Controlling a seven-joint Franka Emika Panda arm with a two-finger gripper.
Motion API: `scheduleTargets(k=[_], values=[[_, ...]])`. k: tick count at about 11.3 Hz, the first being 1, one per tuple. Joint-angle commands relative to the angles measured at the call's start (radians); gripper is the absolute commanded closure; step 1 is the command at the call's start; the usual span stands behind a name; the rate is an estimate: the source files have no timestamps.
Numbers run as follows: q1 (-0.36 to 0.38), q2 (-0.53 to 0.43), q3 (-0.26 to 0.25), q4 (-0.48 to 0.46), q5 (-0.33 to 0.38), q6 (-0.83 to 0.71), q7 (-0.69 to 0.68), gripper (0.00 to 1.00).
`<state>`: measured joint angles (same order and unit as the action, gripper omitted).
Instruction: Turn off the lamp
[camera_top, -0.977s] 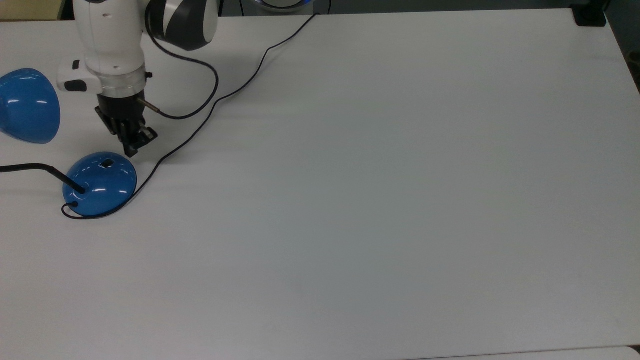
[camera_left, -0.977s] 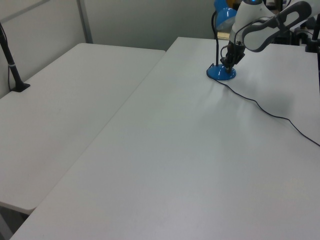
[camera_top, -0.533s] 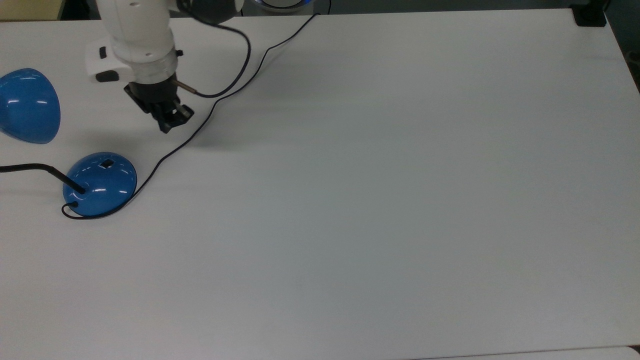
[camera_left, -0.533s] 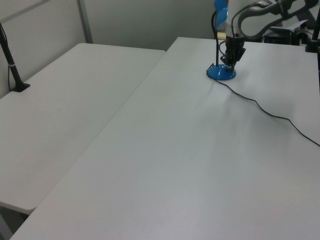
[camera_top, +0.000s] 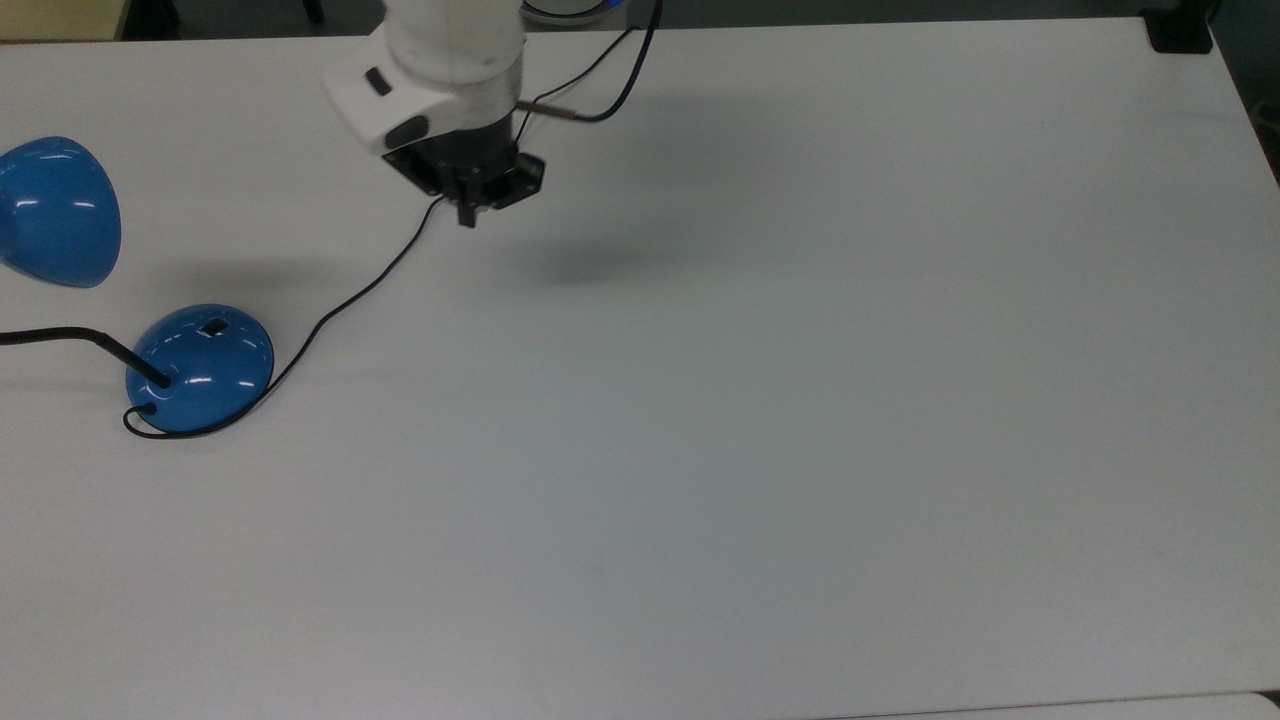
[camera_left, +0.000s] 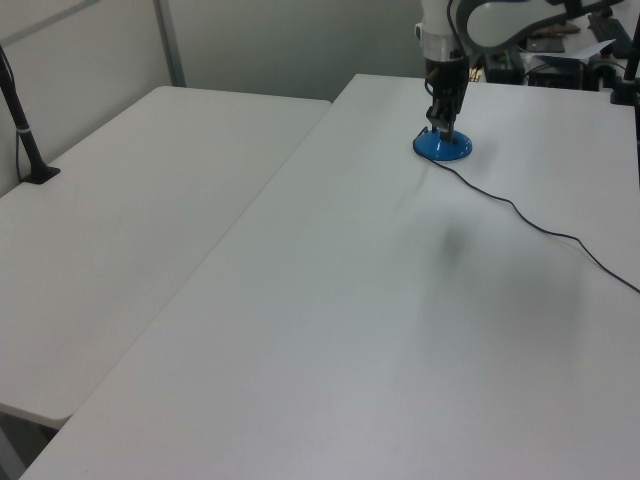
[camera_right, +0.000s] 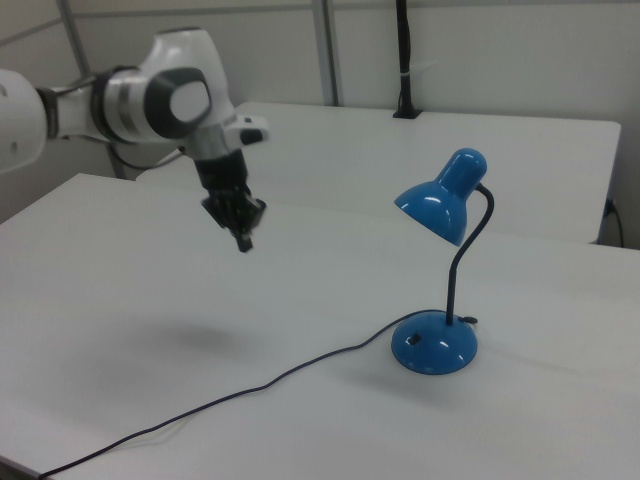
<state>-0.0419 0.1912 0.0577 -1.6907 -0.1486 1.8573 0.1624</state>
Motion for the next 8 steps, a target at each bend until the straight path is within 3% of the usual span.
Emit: scheduleTargets(k=[1, 8], values=[[0.059, -0.085, -0.013, 0.031, 0.081, -0.111, -0.112, 1.0], [0.112, -0.197, -0.029, 0.032, 0.08, -0.231, -0.184, 1.0]])
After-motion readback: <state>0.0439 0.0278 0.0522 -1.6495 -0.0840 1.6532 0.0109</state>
